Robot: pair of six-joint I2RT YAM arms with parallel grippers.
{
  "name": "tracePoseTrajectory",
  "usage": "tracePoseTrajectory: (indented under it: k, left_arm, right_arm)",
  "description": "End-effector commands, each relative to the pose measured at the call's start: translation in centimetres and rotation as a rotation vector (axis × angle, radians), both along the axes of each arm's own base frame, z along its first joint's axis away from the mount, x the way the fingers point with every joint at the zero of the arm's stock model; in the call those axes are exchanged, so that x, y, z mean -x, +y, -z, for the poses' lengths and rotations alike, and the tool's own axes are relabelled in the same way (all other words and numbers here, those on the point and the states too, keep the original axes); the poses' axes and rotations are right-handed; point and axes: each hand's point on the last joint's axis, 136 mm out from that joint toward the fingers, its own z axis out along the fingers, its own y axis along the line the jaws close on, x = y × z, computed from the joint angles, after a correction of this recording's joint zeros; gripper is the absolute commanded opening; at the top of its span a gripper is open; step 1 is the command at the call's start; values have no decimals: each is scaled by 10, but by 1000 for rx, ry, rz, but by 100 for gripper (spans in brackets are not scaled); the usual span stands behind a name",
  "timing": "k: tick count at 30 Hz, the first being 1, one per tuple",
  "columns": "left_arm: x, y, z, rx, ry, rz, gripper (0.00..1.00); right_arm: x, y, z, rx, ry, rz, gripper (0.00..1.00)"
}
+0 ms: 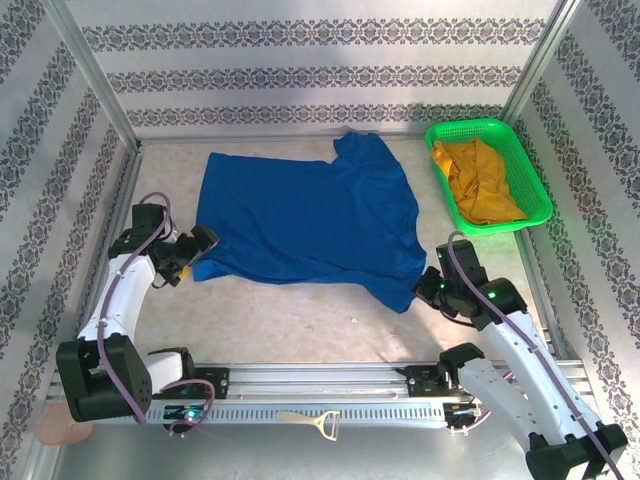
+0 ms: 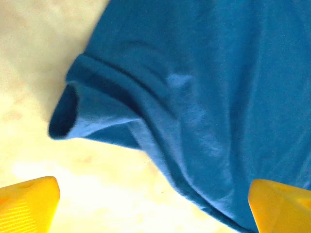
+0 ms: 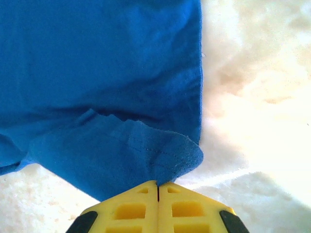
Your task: Fold the inside-out t-shirt
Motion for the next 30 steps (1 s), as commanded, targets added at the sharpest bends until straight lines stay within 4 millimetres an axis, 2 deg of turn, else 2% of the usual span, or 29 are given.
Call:
tracePoseTrajectory:
  k: [1, 4, 7, 13, 21, 23, 24, 26, 28, 30]
  left_arm:
    - [16, 6, 13, -11, 62, -42, 100]
    - [16, 5, 22, -6, 70, -36, 99]
    - [14, 6, 29, -9, 87, -38, 93]
    - [4, 17, 35, -49, 91, -75, 84]
    - [-3, 24, 55, -81, 121, -60, 72]
    - [-4, 23, 57, -84, 115, -40, 65]
    - [-3, 22, 58, -86, 114, -31, 58]
    - [-1, 21, 60, -85, 108, -18, 37]
    - [4, 20, 62, -89, 111, -11, 30]
    - [12, 22, 65, -106, 133, -12, 30]
  right_arm:
    - [11, -7, 15, 25, 67, 25, 0]
    - [10, -3, 22, 15, 79, 17, 0]
    - [7, 3, 27, 3, 86, -5, 0]
    - [-2, 12, 29, -3, 80, -42, 0]
    - [-9, 18, 28, -9, 73, -59, 0]
    - [-10, 18, 28, -7, 73, -59, 0]
    - [-10, 18, 28, -7, 73, -61, 0]
    - [-11, 18, 28, -7, 72, -58, 0]
    - [-13, 19, 28, -7, 70, -58, 0]
    - [-14, 19, 27, -8, 68, -57, 0]
